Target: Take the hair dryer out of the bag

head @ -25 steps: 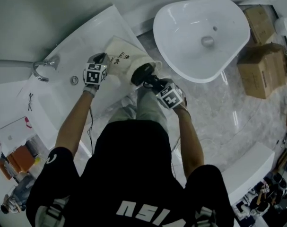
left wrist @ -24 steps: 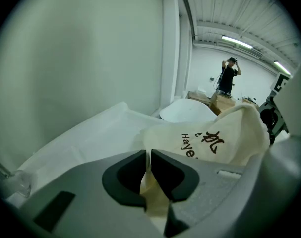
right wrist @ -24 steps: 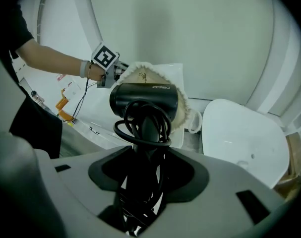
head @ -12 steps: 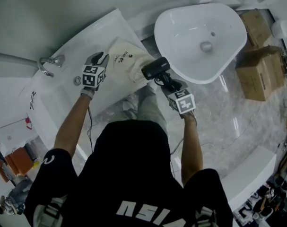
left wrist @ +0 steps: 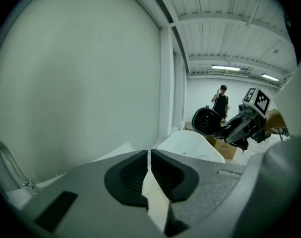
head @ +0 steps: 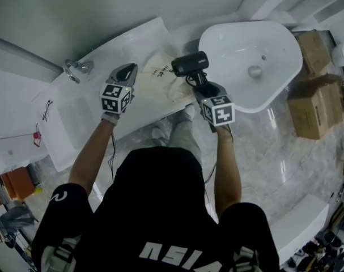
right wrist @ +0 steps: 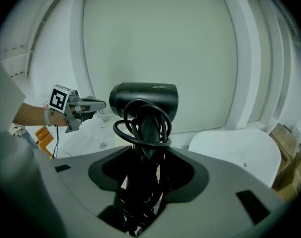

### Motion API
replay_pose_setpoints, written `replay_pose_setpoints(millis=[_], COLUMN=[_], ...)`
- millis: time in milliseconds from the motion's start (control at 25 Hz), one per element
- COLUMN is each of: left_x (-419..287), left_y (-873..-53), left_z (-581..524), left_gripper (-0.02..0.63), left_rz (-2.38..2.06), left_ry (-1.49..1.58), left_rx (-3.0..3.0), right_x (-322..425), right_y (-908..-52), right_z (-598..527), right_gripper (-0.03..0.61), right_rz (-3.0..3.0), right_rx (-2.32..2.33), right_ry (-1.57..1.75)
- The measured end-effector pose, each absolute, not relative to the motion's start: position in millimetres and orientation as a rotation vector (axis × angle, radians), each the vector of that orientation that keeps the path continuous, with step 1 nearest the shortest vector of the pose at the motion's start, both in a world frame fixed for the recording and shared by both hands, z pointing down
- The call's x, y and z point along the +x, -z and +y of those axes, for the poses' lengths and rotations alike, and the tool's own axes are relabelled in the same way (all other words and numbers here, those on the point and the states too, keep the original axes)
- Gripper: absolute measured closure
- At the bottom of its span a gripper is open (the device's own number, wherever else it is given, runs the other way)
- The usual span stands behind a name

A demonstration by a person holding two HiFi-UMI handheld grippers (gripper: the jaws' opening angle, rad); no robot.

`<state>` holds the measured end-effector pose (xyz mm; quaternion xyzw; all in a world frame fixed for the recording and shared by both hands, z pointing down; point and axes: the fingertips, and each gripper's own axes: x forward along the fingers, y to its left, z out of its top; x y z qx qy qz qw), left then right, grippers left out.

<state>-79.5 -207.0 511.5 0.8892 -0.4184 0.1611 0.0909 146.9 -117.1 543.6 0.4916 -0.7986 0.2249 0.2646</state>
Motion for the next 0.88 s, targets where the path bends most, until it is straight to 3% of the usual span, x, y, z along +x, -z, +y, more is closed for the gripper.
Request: replay_pose_setpoints(millis=[120, 880], left_x=[-94.8, -153.4], left_y=[-495.5, -485.7], left_z=[-198.3, -166.8], left_gripper=[0.614, 0.615], left_rz=[-1.286, -1.367], left_ry=[-0.427, -0.319], left_rx=[2.64, 2.563], right_x=[125.3, 42.1], right_y=[-531.5, -511.1], right_z=[-130.6, -177.6], right_gripper=[0.379, 0.379], right_rz=[-2.204, -2.296], right_rx=[1.31, 1.195], right_ry=[-0.566, -0.473])
